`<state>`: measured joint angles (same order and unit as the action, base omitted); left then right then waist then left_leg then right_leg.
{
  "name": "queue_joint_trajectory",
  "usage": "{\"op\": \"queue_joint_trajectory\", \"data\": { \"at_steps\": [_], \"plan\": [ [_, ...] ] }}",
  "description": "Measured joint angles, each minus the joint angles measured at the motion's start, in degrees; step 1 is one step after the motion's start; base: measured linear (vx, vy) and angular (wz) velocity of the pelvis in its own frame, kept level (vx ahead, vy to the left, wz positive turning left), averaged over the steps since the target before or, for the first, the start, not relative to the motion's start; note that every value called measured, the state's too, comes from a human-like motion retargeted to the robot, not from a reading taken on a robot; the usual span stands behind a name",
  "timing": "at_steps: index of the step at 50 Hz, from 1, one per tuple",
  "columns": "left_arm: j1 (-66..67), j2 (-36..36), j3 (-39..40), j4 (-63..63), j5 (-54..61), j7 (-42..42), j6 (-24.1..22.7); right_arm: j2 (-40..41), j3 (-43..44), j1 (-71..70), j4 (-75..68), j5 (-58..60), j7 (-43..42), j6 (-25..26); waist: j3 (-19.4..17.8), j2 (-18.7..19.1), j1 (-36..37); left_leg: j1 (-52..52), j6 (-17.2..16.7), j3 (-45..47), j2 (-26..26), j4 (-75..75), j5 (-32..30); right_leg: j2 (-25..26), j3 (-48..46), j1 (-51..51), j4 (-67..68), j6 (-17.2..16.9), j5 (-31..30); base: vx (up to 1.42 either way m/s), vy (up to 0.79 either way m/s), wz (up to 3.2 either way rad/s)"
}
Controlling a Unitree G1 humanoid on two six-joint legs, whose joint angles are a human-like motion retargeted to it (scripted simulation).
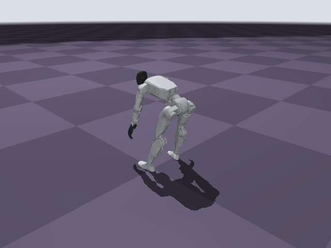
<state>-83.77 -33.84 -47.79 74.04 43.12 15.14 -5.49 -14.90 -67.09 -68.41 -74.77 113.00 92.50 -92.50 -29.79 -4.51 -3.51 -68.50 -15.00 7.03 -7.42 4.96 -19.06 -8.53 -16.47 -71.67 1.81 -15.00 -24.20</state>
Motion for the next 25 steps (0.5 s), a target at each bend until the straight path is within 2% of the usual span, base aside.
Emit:
{"op": "queue_joint_trajectory", "data": {
  "at_steps": [5, 9, 12, 16, 19, 25],
  "plan": [
    [-6.8, 3.1, -6.5, -0.3, 2.8, -0.6, 1.2, 8.4, -9.8, -2.8, 0.6, 0.0, 0.0, 0.0, 0.0, -2.1, -2.7, -6.3, 0.0, 0.9, -0.1, 0.0, -1.1, 0.3, -0.4, -7.5, 1.4, 0.0, -1.0, 0.01, 0.0, -0.02],
    [-11.4, 8.0, -7.2, -0.6, 3.0, -0.6, 3.0, 14.0, -13.1, -7.8, 1.9, 0.0, 0.0, 0.0, 0.0, -3.9, -3.1, -10.2, 0.0, 2.2, -0.2, 0.0, -1.0, 0.5, 0.7, -12.3, 1.6, 0.0, -1.8, 0.04, 0.0, -0.05],
    [-11.1, 10.9, -6.6, -1.0, 5.4, -0.6, 3.5, 17.1, -13.1, -7.1, 3.8, 0.0, 0.0, 0.0, 0.0, -3.4, -3.6, -9.5, 0.0, 2.6, 0.1, 0.0, -0.5, 0.3, 1.0, -12.1, 2.3, 0.0, -1.2, 0.02, 0.01, 0.02],
    [-8.1, 14.5, -3.5, 0.0, 8.3, 1.5, 4.4, 20.6, -12.5, -4.0, 5.7, 0.0, 0.0, 0.0, 0.0, -2.6, -3.8, -6.5, 0.0, 2.5, -0.1, 0.0, 0.4, 0.0, 1.7, -9.5, 3.0, 0.0, 0.7, 0.11, 0.0, -0.06],
    [-2.1, 17.2, 1.7, 0.9, 8.2, 4.9, 5.1, 21.4, -10.2, 1.7, 5.4, 0.0, 0.0, 0.0, 0.0, -1.1, -3.2, -2.0, 0.0, 1.7, -0.6, -0.4, 1.1, -0.1, 1.6, -5.5, 5.0, 0.0, 2.5, 0.1, -0.01, -0.18],
    [8.9, 22.5, 4.6, -1.2, 7.8, 8.5, 3.8, 21.2, -12.5, 11.4, 5.3, 0.0, 0.0, 0.0, 0.0, 1.5, -2.1, 6.0, 0.0, 1.0, -0.6, -5.2, 5.7, -1.6, 2.0, 3.3, 9.0, 0.0, 6.8, 0.11, 0.04, 0.01]
  ]
}}
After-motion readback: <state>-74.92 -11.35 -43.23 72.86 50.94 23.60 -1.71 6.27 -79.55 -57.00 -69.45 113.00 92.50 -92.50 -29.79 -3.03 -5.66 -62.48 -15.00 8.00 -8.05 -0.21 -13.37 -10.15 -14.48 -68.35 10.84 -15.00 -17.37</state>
